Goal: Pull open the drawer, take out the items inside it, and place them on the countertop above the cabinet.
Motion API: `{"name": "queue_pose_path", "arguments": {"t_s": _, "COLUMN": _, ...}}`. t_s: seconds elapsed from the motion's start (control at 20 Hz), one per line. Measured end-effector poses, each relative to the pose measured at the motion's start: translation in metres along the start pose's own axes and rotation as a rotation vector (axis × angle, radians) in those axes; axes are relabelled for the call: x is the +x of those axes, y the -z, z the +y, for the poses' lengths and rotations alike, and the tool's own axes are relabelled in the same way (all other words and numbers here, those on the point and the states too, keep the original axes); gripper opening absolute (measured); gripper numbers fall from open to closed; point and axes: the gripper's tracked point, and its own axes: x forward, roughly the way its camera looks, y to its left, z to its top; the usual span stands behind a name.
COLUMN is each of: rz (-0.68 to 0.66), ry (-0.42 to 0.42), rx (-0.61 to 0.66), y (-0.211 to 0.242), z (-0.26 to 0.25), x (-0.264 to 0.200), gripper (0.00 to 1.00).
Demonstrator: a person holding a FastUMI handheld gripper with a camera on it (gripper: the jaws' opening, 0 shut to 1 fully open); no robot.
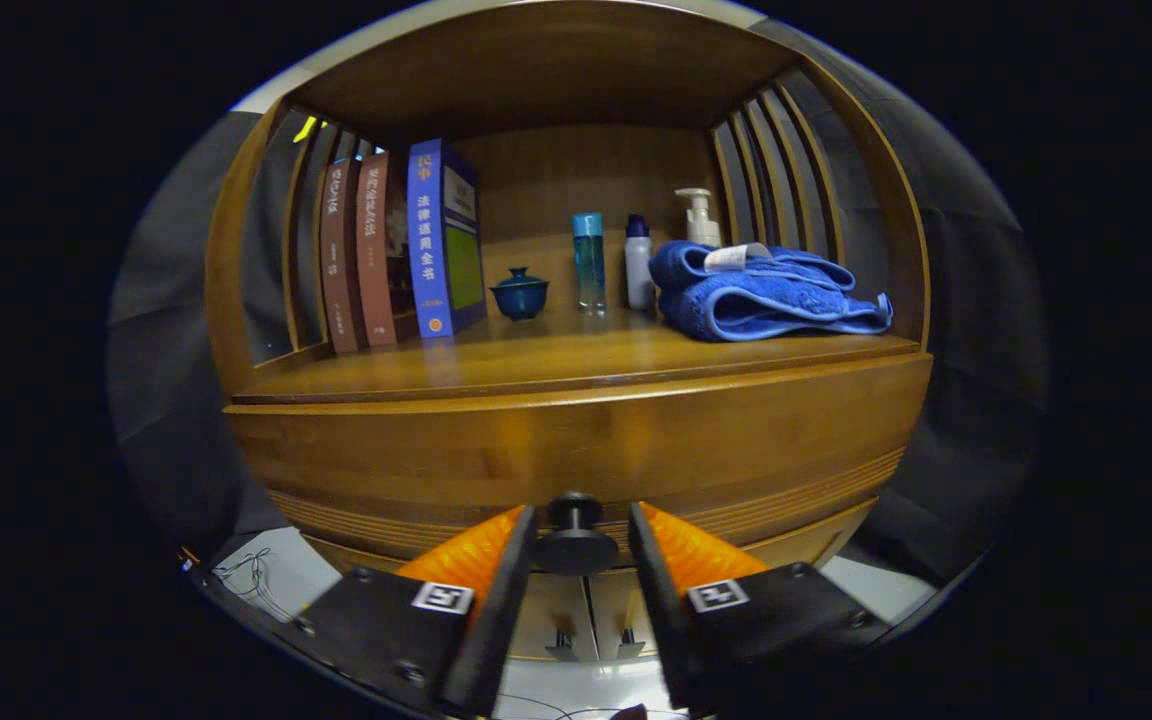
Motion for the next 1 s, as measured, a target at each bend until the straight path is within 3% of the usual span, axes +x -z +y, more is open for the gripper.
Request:
{"name": "queue_pose_path", "arguments": {"t_s": 0.1, "rz": -0.001, "ry": -0.007, "rx": -0.064, "y": -0.002, "z": 0.001, "x": -0.003, "gripper": 0.52}}
{"name": "queue_pose_path", "arguments": {"t_s": 0.3, "rz": 0.003, "ry": 0.005, "rx": -0.093, "y": -0.001, "z": 0.0, "x": -0.006, "gripper": 0.3}}
{"name": "queue_pose_path", "arguments": {"t_s": 1.0, "rz": 0.009, "ry": -0.009, "rx": -0.046, "y": 0.022, "z": -0.006, "x": -0.102, "gripper": 0.3}}
